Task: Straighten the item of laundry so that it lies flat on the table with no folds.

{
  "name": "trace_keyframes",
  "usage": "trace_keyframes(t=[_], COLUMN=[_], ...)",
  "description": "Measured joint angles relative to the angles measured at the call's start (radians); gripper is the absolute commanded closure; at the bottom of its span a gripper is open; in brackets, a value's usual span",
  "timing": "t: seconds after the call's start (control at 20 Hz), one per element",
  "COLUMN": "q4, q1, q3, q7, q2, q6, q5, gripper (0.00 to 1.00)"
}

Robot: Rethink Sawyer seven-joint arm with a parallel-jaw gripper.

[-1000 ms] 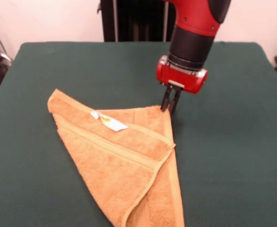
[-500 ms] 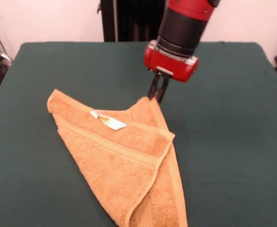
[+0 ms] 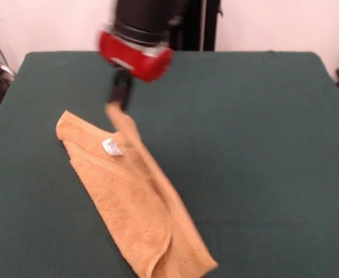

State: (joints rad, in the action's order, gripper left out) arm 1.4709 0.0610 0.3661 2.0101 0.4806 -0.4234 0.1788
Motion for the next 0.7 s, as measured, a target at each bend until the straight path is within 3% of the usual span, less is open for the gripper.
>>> trace_keyframes(t=[0.3, 0.7], q4=[-0.192, -0.381], q1=[0.178, 0.32], q3=[-0.031, -0.127], q7=[-0.005, -0.023], q2=[-0.013, -0.033], q6=[-0.184, -0.338], q5=[-0.081, -0.148], gripper=[1.0, 1.0])
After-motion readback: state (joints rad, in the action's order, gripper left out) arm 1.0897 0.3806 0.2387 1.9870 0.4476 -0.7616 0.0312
